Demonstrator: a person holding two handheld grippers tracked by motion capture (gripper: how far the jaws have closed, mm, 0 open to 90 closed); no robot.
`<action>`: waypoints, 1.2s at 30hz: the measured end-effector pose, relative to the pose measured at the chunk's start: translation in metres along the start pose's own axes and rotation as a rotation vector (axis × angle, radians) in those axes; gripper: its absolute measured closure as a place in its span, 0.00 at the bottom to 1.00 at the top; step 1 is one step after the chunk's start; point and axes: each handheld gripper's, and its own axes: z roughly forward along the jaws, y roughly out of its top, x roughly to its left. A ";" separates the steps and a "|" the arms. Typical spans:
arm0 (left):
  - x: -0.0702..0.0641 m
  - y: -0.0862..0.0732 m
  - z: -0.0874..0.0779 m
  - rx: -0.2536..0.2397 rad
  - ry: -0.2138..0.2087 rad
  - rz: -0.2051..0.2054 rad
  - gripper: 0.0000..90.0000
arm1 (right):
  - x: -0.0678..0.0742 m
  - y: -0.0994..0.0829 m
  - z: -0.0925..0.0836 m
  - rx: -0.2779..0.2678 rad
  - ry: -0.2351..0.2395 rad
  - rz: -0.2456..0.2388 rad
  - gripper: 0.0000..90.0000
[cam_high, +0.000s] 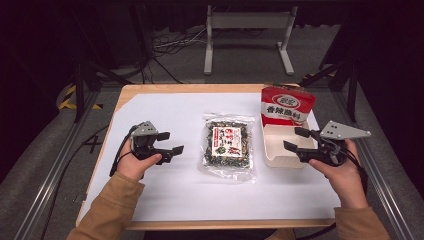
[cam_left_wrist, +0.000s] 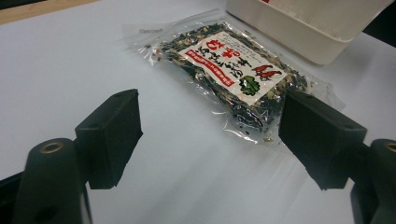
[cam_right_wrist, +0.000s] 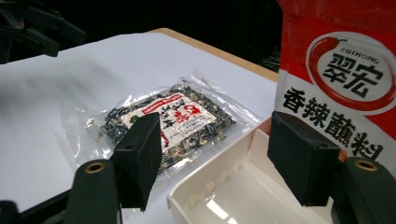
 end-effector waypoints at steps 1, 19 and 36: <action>0.000 0.002 0.000 0.002 -0.002 0.001 0.24 | 0.001 0.000 0.000 -0.001 0.002 0.000 0.40; 0.008 0.012 0.037 0.059 -0.031 -0.079 0.32 | 0.015 0.001 0.006 -0.010 0.040 -0.017 0.40; 0.010 0.017 0.085 0.087 -0.070 -0.159 0.39 | 0.018 0.001 0.006 -0.008 0.041 -0.036 0.39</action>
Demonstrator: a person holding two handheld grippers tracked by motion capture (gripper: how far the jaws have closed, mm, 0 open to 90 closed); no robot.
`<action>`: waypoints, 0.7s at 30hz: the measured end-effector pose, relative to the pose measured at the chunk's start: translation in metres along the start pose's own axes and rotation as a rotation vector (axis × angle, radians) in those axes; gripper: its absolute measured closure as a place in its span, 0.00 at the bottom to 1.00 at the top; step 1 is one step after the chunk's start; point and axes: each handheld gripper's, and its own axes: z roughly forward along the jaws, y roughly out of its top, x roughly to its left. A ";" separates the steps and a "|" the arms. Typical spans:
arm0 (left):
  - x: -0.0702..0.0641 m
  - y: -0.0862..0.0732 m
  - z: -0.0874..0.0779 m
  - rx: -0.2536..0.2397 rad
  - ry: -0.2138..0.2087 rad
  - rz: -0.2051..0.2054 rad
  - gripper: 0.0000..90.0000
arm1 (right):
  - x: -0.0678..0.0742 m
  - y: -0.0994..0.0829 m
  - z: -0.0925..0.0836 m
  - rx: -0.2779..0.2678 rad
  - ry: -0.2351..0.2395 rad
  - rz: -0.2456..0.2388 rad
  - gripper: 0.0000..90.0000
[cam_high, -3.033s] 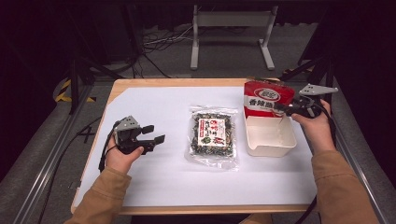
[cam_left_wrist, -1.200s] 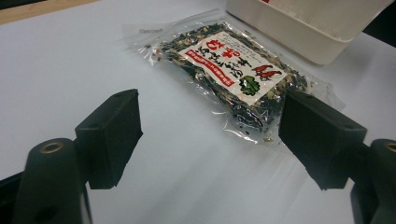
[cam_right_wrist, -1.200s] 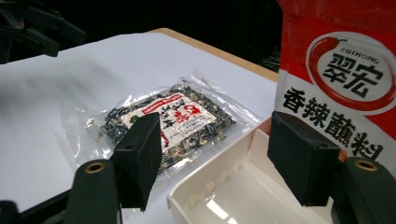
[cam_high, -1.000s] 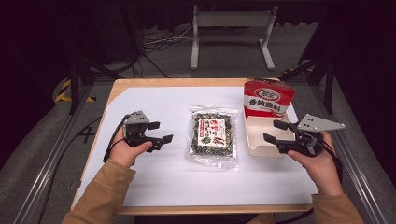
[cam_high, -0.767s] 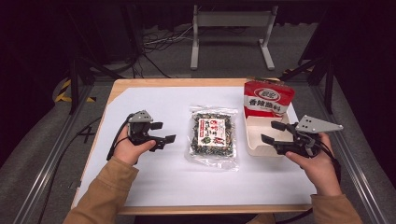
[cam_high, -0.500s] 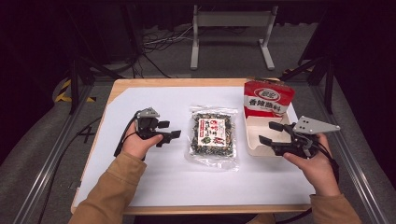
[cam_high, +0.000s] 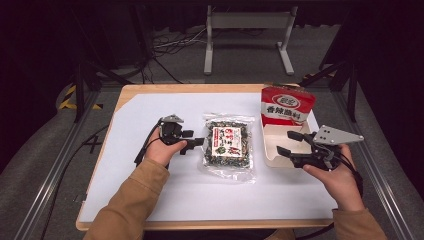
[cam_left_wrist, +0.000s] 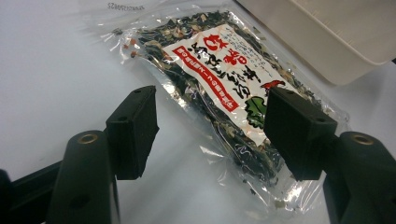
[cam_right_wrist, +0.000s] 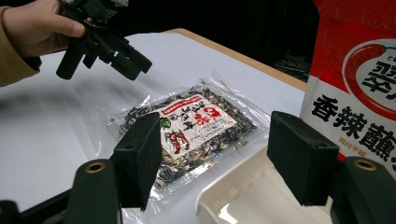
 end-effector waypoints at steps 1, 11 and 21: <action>0.000 0.001 0.002 0.000 0.005 0.001 0.37 | 0.000 0.000 0.000 -0.002 0.000 0.001 0.39; 0.003 0.001 0.026 0.070 0.011 -0.034 0.25 | 0.002 0.001 0.001 -0.009 0.023 0.007 0.39; 0.003 -0.002 0.041 0.115 0.001 -0.044 0.22 | 0.003 -0.001 0.004 -0.004 0.030 0.008 0.39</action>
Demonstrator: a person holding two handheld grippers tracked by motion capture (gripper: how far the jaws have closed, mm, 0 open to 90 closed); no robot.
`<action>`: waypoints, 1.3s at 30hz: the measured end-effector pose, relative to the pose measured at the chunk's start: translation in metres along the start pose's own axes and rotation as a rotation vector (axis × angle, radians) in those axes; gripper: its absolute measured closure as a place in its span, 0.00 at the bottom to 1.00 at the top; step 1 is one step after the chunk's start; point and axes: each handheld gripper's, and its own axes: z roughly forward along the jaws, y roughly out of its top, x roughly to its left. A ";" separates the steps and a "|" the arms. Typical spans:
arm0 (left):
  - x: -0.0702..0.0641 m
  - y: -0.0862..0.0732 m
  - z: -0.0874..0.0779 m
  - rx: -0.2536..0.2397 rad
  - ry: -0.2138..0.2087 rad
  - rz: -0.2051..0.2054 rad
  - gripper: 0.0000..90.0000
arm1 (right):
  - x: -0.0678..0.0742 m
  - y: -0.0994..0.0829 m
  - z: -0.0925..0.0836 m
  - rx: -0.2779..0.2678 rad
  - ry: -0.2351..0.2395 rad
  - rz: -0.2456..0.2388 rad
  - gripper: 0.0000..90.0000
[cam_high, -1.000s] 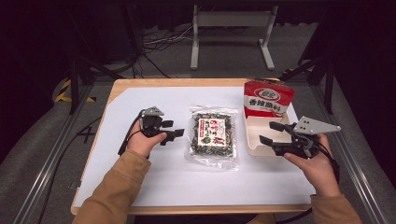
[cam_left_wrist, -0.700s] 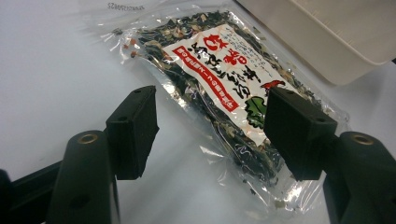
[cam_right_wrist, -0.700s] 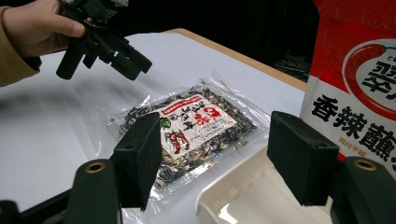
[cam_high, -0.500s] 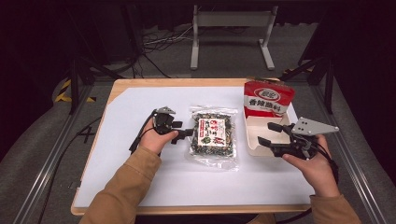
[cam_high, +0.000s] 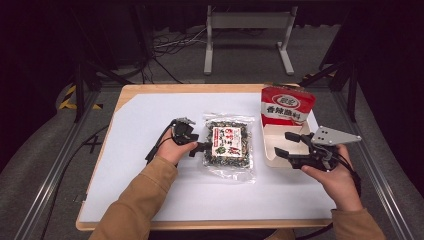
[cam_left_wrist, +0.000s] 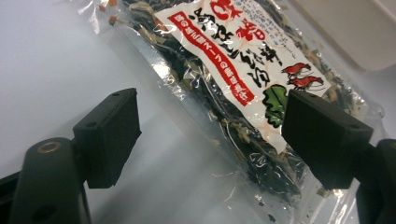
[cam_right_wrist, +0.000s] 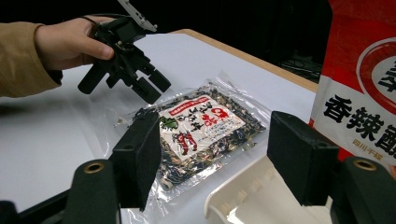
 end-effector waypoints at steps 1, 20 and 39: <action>0.000 0.000 0.001 0.001 -0.004 -0.004 0.21 | 0.000 0.000 0.000 0.000 0.001 -0.001 0.39; -0.006 -0.001 0.016 0.001 -0.047 0.006 0.22 | 0.002 -0.002 0.005 -0.010 0.039 0.013 0.38; -0.016 0.003 0.025 0.015 -0.049 -0.021 0.56 | 0.004 -0.003 0.010 -0.004 0.059 0.007 0.39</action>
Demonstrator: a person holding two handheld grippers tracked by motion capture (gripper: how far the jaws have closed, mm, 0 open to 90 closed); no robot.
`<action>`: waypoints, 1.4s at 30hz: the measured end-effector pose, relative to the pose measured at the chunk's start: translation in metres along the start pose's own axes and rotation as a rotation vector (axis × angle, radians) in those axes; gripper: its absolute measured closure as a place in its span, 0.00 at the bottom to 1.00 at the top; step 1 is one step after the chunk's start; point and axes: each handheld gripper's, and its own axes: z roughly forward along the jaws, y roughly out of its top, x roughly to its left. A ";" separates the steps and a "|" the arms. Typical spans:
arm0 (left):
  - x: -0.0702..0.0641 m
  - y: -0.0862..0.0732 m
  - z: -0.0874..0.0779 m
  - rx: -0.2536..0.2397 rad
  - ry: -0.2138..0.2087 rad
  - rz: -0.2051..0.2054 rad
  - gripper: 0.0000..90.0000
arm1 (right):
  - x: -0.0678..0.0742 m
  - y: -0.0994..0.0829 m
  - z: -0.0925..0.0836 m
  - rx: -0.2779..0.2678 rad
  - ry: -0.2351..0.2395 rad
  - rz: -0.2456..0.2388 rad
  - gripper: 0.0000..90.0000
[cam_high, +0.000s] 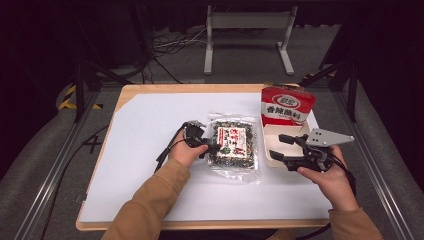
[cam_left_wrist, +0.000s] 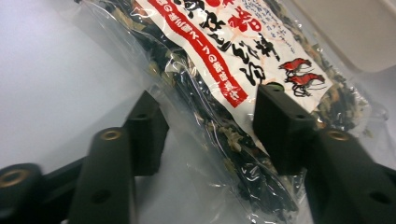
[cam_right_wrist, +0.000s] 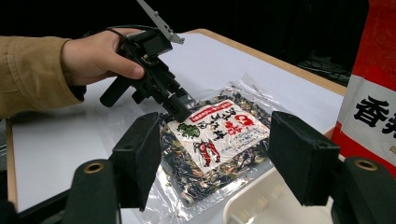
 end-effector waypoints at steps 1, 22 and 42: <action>0.001 0.000 0.000 0.002 -0.010 -0.017 0.59 | 0.000 0.000 0.000 -0.002 0.000 0.000 0.39; -0.005 -0.003 -0.012 -0.030 -0.006 -0.076 0.80 | -0.002 -0.001 -0.003 -0.010 -0.006 0.008 0.38; -0.024 -0.012 -0.076 -0.236 -0.009 0.012 0.94 | 0.000 0.001 0.004 0.004 -0.005 0.000 0.38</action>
